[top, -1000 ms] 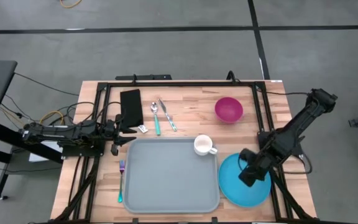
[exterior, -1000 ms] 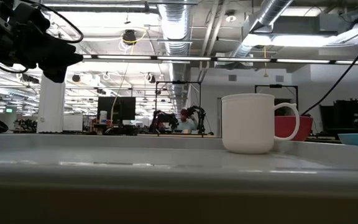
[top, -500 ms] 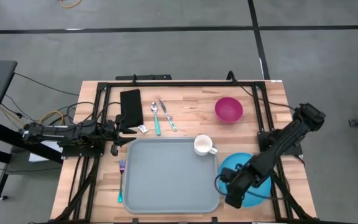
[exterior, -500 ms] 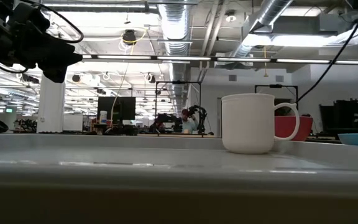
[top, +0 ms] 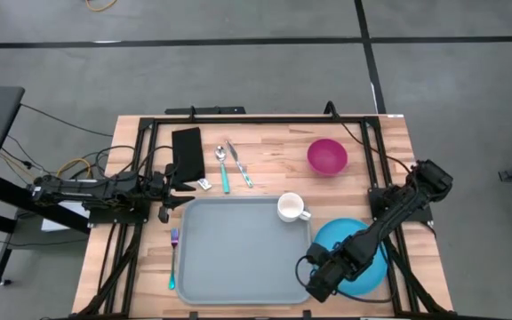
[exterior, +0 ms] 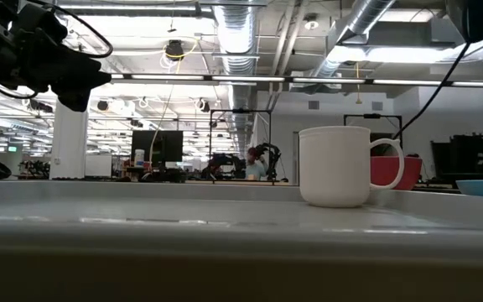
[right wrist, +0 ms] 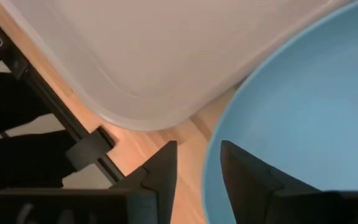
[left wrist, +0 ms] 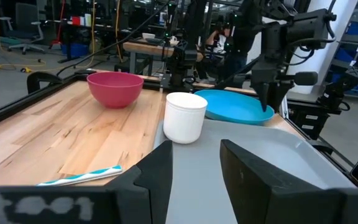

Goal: Set up tray
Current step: Put the blue plate on the gray tray below the white mug

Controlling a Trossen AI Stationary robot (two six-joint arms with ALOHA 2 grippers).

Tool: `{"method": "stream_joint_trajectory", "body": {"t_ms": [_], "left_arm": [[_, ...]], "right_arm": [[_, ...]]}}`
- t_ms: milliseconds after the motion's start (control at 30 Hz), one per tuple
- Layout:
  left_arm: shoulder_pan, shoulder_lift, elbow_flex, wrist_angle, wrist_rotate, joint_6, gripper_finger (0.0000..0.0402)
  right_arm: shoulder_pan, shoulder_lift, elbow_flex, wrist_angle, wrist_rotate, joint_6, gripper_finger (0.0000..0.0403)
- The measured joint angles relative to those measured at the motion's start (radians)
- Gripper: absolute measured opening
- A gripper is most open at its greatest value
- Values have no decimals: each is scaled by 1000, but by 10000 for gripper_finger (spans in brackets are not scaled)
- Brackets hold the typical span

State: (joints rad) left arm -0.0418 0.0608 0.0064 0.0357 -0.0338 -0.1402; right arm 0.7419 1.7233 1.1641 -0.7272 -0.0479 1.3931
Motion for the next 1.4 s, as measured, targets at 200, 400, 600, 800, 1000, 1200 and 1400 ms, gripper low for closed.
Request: {"method": "stream_joint_trajectory", "body": {"t_ms": [200,400,600,800,1000,1200,1400], "left_arm": [[0,0,0,0,0,2,122],[0,0,0,0,1,2,122],[0,0,0,0,1,2,122],[0,0,0,0,1,2,122],[0,0,0,0,1,2,122],[0,0,0,0,1,2,122],[0,0,0,0,1,2,122]], "right_arm": [[-7,0,0,-6,-6,14,158],[11,0,0,-52,-6,13,167],[49,0,0,-101,-4,13,159],[85,0,0,-39,-4,13,148],[96,0,-3,-30,-2,8,137],[98,-1,-28,-17,-1,-13,130],[101,-1,-28,9,34,-16,128]]}}
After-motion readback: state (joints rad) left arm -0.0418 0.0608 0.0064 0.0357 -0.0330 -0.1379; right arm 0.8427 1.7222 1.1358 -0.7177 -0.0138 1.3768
